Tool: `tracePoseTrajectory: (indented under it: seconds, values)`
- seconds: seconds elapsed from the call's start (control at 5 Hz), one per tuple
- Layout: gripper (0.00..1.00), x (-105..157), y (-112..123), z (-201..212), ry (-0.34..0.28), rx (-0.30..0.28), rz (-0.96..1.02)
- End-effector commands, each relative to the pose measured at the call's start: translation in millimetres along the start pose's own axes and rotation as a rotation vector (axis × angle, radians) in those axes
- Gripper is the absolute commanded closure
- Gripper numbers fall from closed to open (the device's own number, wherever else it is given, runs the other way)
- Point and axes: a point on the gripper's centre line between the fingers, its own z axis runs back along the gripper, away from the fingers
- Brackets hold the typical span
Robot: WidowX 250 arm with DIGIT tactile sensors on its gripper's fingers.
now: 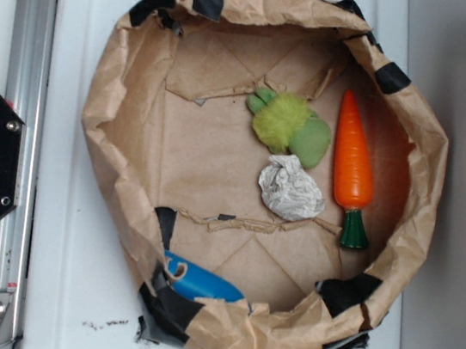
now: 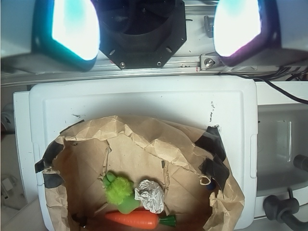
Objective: Grab the white paper.
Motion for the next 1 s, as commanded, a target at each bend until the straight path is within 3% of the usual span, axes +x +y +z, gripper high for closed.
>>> tracePoseTrajectory:
  seconds: [0.0, 0.2, 0.6, 0.8]
  values:
    - [0.00, 0.0, 0.0, 0.0, 0.000, 0.000, 0.000]
    - [0.00, 44.6, 10.0, -26.6, -0.028, 0.041, -0.017]
    - [0.00, 111.7, 20.1, -54.8, -0.129, -0.041, -0.105]
    - [0.00, 132.1, 21.0, -83.0, -0.156, -0.045, -0.165]
